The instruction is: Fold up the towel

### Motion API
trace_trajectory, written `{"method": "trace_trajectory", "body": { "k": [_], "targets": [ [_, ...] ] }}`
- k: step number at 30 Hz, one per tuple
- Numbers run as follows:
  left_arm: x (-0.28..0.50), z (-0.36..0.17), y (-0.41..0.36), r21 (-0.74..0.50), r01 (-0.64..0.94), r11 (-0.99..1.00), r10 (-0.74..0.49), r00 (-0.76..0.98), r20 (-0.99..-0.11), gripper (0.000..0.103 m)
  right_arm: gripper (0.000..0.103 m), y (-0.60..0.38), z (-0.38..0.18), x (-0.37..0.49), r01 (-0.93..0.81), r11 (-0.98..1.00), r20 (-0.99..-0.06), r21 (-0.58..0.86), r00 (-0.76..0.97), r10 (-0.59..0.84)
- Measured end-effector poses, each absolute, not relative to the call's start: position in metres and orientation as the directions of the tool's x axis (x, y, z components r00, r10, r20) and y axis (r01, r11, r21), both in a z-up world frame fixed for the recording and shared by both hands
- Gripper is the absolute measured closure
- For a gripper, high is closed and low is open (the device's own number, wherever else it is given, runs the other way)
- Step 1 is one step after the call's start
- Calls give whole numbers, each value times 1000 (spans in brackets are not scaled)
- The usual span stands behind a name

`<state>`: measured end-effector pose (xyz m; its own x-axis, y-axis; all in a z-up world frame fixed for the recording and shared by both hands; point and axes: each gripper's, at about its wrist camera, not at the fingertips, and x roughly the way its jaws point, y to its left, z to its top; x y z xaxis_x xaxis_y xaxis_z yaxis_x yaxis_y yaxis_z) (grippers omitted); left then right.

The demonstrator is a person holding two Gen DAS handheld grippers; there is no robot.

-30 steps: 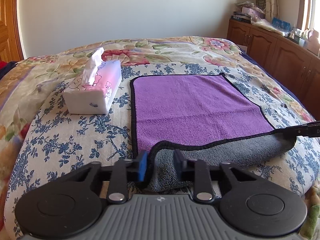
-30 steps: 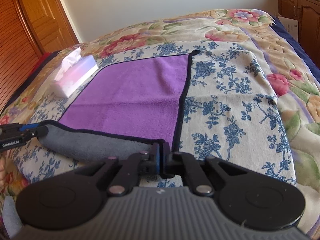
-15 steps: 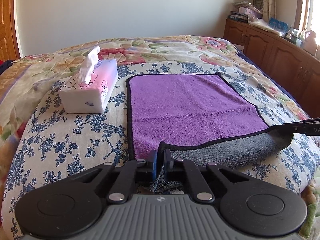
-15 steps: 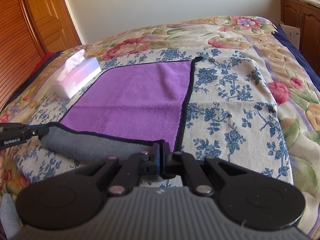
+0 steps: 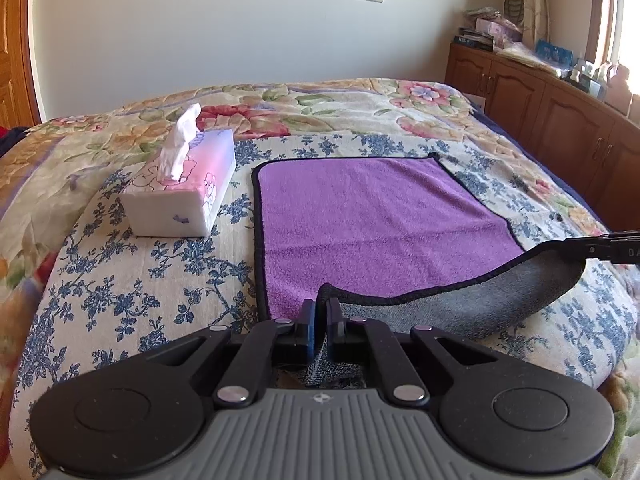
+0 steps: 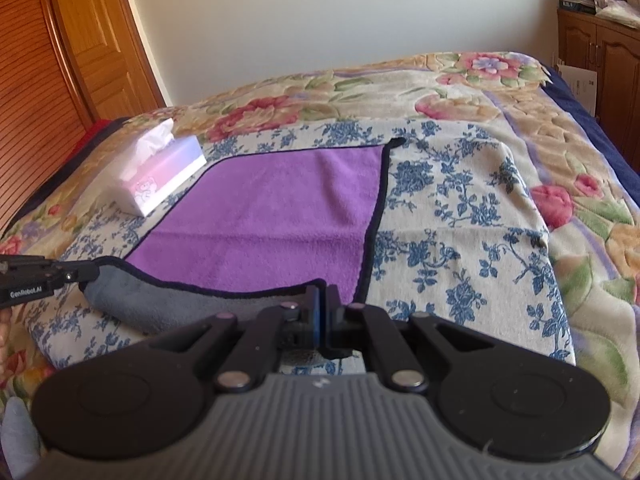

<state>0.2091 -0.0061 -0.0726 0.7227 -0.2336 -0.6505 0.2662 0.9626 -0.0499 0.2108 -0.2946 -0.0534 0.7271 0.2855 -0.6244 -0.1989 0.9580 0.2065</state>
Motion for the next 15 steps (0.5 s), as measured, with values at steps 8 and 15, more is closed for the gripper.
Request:
{"method": "trace_trajectory", "body": {
  "k": [8,15],
  "targets": [
    [208,-62,-5,-58,268,962,-243,735,-633,97,100,-293,-47,209,-208,958,-603,198,745,286],
    [209,-57,-5,-61,265,962,-244,741,-626,97,100,-289,-41,208,-222,958,-580,180,763,286]
  ]
}}
